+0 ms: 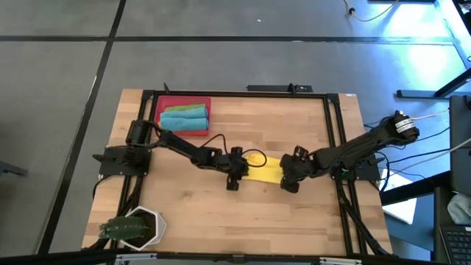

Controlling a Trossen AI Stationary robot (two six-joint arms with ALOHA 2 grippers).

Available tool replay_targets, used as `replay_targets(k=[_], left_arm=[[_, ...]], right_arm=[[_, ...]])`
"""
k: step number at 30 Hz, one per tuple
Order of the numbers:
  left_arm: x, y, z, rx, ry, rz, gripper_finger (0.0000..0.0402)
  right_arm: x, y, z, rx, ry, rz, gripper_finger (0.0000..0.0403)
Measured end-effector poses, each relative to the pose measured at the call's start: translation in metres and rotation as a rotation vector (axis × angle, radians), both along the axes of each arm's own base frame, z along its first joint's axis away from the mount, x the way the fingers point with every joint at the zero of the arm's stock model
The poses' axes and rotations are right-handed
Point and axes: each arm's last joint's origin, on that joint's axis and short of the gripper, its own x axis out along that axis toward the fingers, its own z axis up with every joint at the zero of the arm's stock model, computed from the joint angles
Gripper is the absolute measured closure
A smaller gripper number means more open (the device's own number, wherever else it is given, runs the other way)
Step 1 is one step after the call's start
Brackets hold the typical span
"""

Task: Roll microfiber towels into tight, uniform cylinder then place into a basket
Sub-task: Roll the yellow microfiber towel

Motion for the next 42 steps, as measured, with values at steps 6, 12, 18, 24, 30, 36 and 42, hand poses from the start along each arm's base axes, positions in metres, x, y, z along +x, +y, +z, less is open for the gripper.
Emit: replay_targets(k=[6, 12, 18, 24, 30, 36, 42], left_arm=[[-0.002, -0.01, 0.0, -0.093, 0.008, 0.044, 0.0305], [-0.003, -0.021, 0.0, -0.222, 0.016, 0.093, 0.0305], [-0.005, -0.035, 0.0, -0.326, 0.024, 0.155, 0.0305], [-0.007, -0.043, 0.0, -0.347, 0.028, 0.153, 0.0305], [-0.007, -0.042, 0.0, -0.38, 0.038, 0.154, 0.0305], [-0.007, -0.043, 0.0, -0.401, 0.046, 0.138, 0.0305], [-0.007, -0.043, 0.0, -0.404, 0.048, 0.139, 0.0305]], right_arm=[[0.014, 0.014, 0.042, -0.138, -0.025, 0.06, 0.0222], [0.03, 0.048, 0.056, -0.113, -0.32, 0.292, 0.0229], [0.028, 0.072, 0.031, -0.18, -0.322, 0.491, 0.0231], [0.033, 0.093, -0.004, -0.282, -0.249, 0.618, 0.0205], [0.039, 0.096, -0.023, -0.352, -0.176, 0.61, 0.0148], [0.036, 0.092, -0.035, -0.454, -0.063, 0.608, 0.012], [0.035, 0.092, -0.042, -0.525, -0.011, 0.663, 0.0146]])
